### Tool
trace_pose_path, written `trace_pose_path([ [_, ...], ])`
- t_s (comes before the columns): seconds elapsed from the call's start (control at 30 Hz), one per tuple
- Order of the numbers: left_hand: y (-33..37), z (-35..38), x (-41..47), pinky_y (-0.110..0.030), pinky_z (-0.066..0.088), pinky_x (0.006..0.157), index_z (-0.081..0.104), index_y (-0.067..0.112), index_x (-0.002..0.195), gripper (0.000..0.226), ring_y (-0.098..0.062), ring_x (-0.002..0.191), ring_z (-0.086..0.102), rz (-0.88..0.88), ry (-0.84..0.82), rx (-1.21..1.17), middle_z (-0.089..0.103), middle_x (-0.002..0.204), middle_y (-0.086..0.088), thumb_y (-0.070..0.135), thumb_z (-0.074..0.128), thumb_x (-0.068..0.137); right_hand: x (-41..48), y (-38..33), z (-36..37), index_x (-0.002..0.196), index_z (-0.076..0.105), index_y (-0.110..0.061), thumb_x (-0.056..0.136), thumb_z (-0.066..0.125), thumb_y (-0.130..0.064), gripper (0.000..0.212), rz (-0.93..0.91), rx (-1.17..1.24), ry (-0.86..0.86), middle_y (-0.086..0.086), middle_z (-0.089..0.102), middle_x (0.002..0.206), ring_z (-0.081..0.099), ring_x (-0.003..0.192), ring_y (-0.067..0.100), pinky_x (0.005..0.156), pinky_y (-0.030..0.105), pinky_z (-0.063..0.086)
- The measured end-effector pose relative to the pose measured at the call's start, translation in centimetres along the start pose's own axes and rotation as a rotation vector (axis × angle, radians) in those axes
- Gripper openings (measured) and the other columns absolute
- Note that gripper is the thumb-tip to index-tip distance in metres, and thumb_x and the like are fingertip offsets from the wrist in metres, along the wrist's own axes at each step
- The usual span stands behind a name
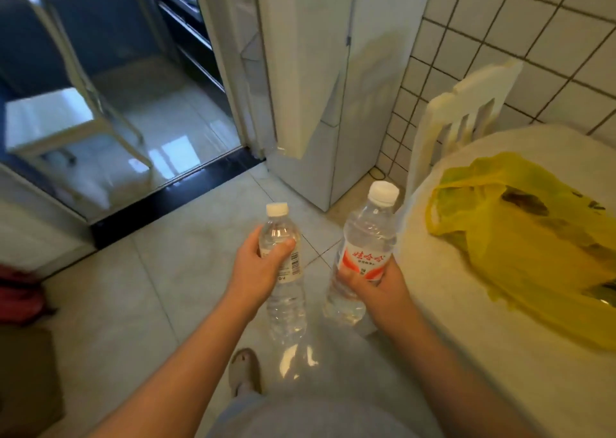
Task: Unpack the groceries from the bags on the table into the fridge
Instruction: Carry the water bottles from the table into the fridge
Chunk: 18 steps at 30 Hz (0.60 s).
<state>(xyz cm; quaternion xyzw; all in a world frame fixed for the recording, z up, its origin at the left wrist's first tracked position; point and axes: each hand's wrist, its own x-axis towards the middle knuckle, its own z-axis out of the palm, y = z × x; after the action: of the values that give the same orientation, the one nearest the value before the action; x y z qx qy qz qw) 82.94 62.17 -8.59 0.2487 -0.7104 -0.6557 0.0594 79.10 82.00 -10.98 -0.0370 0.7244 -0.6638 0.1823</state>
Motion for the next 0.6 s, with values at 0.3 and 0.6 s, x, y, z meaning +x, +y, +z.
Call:
trace_pose_path([
  [0.3, -0.8, -19.2, 8.9, -0.015, 0.050, 0.066, 0.062, 0.034, 0.105, 0.023, -0.003, 0.086, 0.069, 0.055, 0.095, 0.022, 0.070, 0.098, 0.007, 0.017, 0.069, 0.091, 7.7, -3.2, 19.9, 0.118, 0.059, -0.018, 0.080, 0.080, -0.016, 0.044, -0.055, -0.049, -0.059, -0.003, 0.072, 0.100, 0.070, 0.090, 0.006, 0.072, 0.019, 0.055],
  [0.6, 0.4, -32.7, 16.4, -0.010, 0.051, 0.067, 0.060, 0.027, 0.119, 0.034, 0.002, 0.092, 0.065, 0.138, 0.123, 0.050, 0.067, 0.103, 0.009, 0.016, 0.073, 0.089, 15.0, -6.6, 34.4, 0.123, 0.057, -0.025, 0.076, 0.083, -0.037, 0.055, -0.062, -0.071, -0.101, -0.004, 0.070, 0.108, 0.069, 0.096, 0.010, 0.080, 0.033, 0.059],
])
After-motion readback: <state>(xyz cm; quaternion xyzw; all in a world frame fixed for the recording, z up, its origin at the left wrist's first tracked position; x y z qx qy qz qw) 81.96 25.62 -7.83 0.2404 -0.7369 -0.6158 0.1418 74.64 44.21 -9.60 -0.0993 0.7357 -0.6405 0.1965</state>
